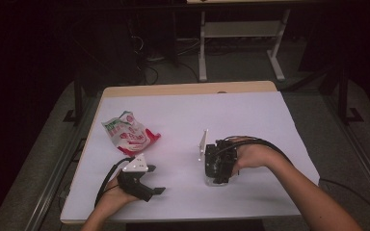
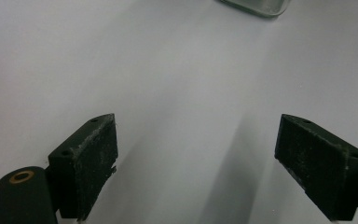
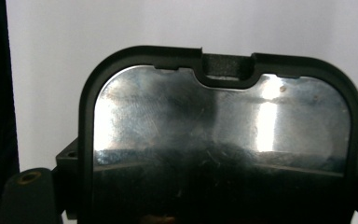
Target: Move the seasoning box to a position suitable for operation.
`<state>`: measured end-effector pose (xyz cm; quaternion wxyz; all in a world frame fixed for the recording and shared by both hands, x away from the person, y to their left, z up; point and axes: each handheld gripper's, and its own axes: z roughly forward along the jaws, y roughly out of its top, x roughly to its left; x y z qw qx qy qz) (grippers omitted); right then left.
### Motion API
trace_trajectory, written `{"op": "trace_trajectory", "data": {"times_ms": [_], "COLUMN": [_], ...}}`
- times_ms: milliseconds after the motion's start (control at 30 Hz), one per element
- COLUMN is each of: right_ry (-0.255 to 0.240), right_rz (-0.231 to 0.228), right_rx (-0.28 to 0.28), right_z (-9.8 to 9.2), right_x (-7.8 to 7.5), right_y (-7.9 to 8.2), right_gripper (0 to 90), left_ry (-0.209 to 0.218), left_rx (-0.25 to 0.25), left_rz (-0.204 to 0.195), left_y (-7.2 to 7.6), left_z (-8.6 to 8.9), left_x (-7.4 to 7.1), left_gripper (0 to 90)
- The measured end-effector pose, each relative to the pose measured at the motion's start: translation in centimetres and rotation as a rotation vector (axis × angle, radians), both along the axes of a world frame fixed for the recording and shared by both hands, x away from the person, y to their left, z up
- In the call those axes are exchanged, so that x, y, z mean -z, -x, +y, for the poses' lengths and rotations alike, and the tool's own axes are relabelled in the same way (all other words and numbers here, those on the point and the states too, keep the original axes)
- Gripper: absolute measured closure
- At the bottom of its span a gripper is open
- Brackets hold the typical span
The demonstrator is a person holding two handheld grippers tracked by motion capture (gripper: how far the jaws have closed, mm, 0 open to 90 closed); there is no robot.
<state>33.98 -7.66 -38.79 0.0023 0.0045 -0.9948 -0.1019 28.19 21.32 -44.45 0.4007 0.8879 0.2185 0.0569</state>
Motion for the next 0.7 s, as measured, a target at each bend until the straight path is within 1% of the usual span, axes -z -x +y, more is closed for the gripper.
{"op": "trace_trajectory", "data": {"times_ms": [100, 133, 167, 267, 300, 433, 467, 500, 533, 567, 633, 700], "right_ry": [0.0, -0.004, -0.025, -0.03, -0.038, -0.072, -0.088, -0.088, -0.107, -0.115, -0.122, -0.124], "right_rz": [0.001, 0.006, 0.018, 0.018, 0.007, 0.002, 0.004, 0.004, 0.008, 0.011, 0.013, 0.01], "right_rx": [0.011, 0.013, 0.016, 0.03, 0.035, 0.055, 0.069, 0.069, 0.079, 0.085, 0.087, 0.102], "right_z": [-0.1, -0.2, -0.5, -0.9, -1.2, -2.2, -2.9, -2.9, -3.6, -3.9, -4.2, -5.1], "right_x": [0.0, 0.0, -0.2, -0.4, -0.5, -1.1, -1.3, -1.3, -1.5, -1.6, -1.6, -1.5], "right_y": [0.1, 0.0, -0.1, -0.1, -0.2, 0.0, -0.1, -0.1, -0.1, -0.1, 0.0, 0.2], "right_gripper": [14.6, 12.5, 10.6, 9.9, 9.5, 9.4, 8.6, 8.6, 8.6, 8.6, 8.6, 8.6], "left_ry": [0.002, 0.001, 0.003, 0.0, 0.0, 0.009, 0.008, 0.008, 0.008, 0.009, 0.011, 0.008], "left_rx": [-0.002, -0.001, -0.002, 0.001, 0.002, -0.004, -0.004, -0.005, -0.005, -0.005, -0.003, -0.001], "left_rz": [0.001, 0.002, 0.003, 0.004, 0.003, 0.006, 0.007, 0.009, 0.01, 0.009, 0.008, 0.007], "left_y": [0.0, 0.0, 0.1, 0.1, 0.1, 0.1, 0.1, 0.1, 0.1, 0.1, 0.1, 0.1], "left_z": [0.0, 0.0, 0.0, -0.1, 0.0, -0.1, -0.1, -0.1, -0.1, -0.1, -0.1, -0.1], "left_x": [0.0, 0.0, 0.0, 0.0, 0.0, 0.1, 0.1, 0.1, 0.1, 0.1, 0.1, 0.1], "left_gripper": [12.8, 12.8, 12.8, 12.8, 12.7, 12.7, 12.8, 12.8, 12.7, 12.7, 12.7, 12.7]}}
